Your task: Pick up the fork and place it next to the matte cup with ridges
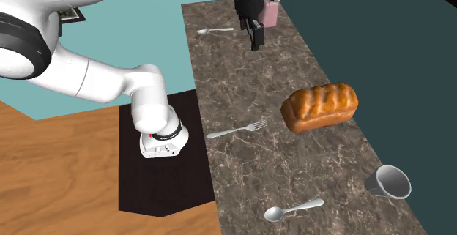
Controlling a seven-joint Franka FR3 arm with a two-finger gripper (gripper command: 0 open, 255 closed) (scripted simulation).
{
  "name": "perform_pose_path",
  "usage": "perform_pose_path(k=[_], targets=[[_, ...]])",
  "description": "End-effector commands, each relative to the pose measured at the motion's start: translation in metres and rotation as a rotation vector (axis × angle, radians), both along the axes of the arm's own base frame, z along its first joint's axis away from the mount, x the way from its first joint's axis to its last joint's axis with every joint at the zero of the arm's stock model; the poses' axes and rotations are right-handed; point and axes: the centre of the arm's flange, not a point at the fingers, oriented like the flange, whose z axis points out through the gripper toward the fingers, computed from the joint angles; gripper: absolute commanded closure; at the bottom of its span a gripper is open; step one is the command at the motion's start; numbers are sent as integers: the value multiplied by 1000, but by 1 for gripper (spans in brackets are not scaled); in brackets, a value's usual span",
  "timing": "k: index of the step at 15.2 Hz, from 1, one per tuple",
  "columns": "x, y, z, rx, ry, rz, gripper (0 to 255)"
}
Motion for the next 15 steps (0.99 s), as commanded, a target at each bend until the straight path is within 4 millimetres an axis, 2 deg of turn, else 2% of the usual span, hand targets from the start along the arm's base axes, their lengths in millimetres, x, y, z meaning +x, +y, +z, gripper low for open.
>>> perform_pose_path(k=[1,15], targets=[[0,0,0,0,0,0,0],[-9,-93,-155,-30,38,-69,0]])
